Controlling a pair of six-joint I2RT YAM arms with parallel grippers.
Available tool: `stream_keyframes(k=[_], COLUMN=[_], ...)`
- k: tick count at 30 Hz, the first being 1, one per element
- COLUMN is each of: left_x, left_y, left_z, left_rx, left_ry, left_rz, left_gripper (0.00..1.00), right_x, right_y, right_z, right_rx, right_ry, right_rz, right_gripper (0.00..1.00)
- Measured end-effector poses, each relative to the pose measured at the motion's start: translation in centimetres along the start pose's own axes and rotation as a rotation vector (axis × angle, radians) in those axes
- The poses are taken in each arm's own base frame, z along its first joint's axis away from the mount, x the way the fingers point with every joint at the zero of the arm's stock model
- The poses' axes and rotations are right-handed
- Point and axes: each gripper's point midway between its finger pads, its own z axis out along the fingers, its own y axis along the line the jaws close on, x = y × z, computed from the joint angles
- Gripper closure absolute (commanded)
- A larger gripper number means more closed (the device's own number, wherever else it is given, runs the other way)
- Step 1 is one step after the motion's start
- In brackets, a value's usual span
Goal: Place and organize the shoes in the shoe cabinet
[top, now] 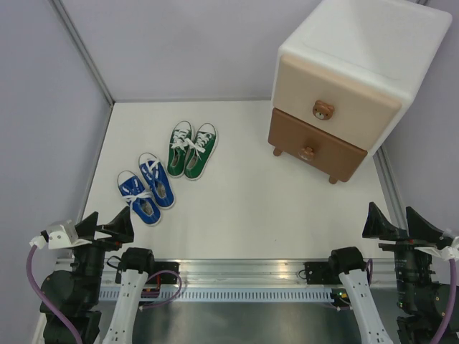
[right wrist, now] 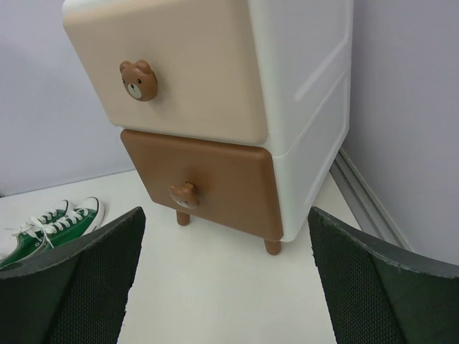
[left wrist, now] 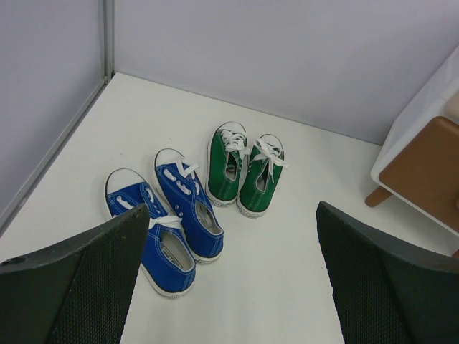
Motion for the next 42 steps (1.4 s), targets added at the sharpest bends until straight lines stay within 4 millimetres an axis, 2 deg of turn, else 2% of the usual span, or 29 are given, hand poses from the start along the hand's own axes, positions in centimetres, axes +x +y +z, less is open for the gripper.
stream_keyframes(k=[10, 24, 28, 33, 42], left_x=[0.0, -0.1, -0.1, -0.1, -0.3], left_y=[0.0, 0.3, 0.4, 0.5, 0.9], left_z=[0.0, 0.0, 0.0, 0.0, 0.0], left_rx=[0.000, -0.018, -0.026, -0.028, -0.055], left_ry=[0.000, -0.005, -0.008, -0.008, -0.017], left_rz=[0.000, -0.002, -0.006, -0.010, -0.022], left_gripper=[0.00, 0.00, 0.00, 0.01, 0.01], right_x=[0.2, 3.1, 5.6, 8.8, 13.3], right_y=[0.2, 1.3, 1.8, 2.2, 2.9], right_z=[0.4, 6.0, 8.4, 10.1, 11.3], right_rx=[-0.001, 0.039, 0.044, 0.047, 0.021], right_ry=[0.021, 0.273, 0.408, 0.556, 0.693], right_rz=[-0.001, -0.034, -0.062, -0.086, -0.069], right_gripper=[0.02, 0.02, 0.02, 0.02, 0.02])
